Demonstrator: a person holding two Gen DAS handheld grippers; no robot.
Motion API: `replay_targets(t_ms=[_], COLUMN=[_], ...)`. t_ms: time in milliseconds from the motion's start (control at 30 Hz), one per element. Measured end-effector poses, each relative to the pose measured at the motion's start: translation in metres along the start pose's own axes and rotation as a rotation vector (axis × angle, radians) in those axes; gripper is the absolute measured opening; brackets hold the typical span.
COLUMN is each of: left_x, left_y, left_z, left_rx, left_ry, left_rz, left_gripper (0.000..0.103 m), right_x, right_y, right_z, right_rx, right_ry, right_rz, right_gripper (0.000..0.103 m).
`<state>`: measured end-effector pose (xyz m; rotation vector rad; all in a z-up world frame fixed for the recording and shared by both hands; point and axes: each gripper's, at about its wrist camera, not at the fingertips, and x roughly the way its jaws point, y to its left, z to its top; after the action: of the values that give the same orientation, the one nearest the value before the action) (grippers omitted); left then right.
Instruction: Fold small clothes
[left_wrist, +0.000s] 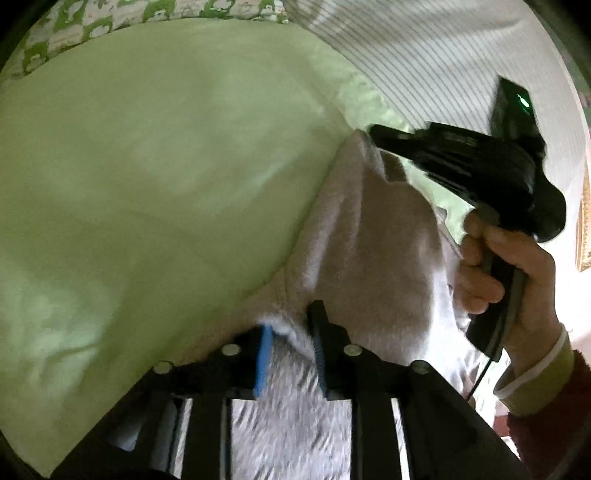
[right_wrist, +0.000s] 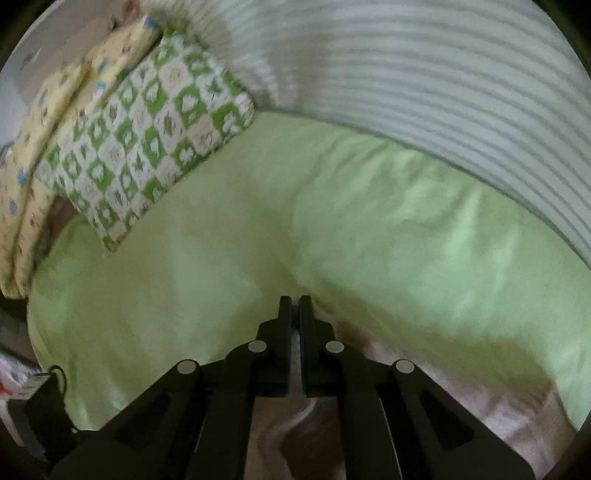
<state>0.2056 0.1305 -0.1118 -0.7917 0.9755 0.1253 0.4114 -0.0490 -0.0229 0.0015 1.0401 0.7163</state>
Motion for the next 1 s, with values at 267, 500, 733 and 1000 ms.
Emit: replay_targets(t_ms=[267, 500, 733, 1000], left_x=[-0.054, -0.04, 0.032, -0.006], left_y=[-0.002, -0.052, -0.066, -0.038], left_z=[-0.011, 0.023, 0.029, 0.03], left_rx=[0.032, 0.121, 0.248, 0.25], left_ry=[-0.013, -0.039, 0.067, 0.06], left_rz=[-0.044, -0.095, 0.112, 0.087], left_gripper=[0.041, 0.045, 0.037, 0.029], right_x=[-0.101, -0.119, -0.108, -0.173], right_y=[-0.014, -0.007, -0.071, -0.105], right_z=[-0.054, -0.152, -0.198, -0.235], right_rx=[0.129, 0.215, 0.438, 0.577], right_ry=[-0.147, -0.107, -0.047, -0.149], right_rz=[0.09, 0.09, -0.133, -0.28], right_gripper=[0.025, 0.026, 0.006, 0.005])
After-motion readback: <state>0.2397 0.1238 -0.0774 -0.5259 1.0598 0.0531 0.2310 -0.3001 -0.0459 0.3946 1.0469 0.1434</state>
